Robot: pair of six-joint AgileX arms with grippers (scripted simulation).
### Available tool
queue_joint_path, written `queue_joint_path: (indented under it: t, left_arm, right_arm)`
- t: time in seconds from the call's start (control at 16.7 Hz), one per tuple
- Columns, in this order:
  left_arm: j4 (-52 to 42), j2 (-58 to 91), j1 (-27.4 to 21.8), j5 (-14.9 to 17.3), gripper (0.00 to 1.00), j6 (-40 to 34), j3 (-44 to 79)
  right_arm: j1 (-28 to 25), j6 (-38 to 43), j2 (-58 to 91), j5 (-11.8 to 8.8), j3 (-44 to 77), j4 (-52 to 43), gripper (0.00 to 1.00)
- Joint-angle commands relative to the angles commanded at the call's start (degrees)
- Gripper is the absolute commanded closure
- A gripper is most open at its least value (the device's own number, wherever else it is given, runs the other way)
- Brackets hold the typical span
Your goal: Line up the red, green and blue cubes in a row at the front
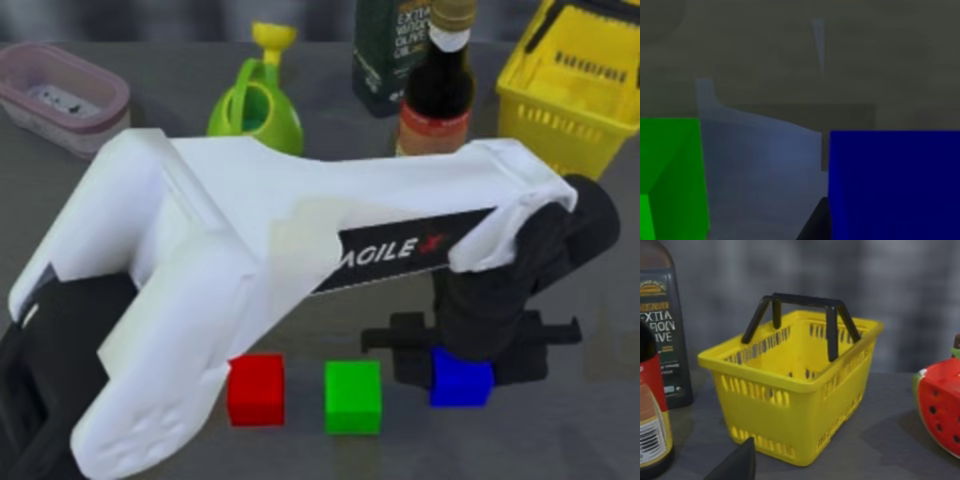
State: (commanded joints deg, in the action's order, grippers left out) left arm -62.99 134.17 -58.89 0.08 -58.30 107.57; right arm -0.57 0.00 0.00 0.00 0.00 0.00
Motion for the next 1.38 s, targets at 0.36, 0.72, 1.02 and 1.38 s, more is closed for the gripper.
queue_joint_path:
  t: [0.36,0.72,1.02,1.38]
  left_arm:
    - [1.5,0.4,0.0,0.0,0.92,0.0,-1.4]
    - [1.5,0.4,0.0,0.0,0.47,0.0,-1.4]
    - [1.5,0.4,0.0,0.0,0.1,0.0,-1.4]
    - [1.5,0.4,0.0,0.0,0.0,0.0,-1.4]
  right_arm:
    - [0.0,0.0,0.0,0.0,0.0,0.0,0.0]
    - [0.0,0.0,0.0,0.0,0.0,0.0,0.0]
    - [0.0,0.0,0.0,0.0,0.0,0.0,0.0]
    - [0.0,0.0,0.0,0.0,0.0,0.0,0.0]
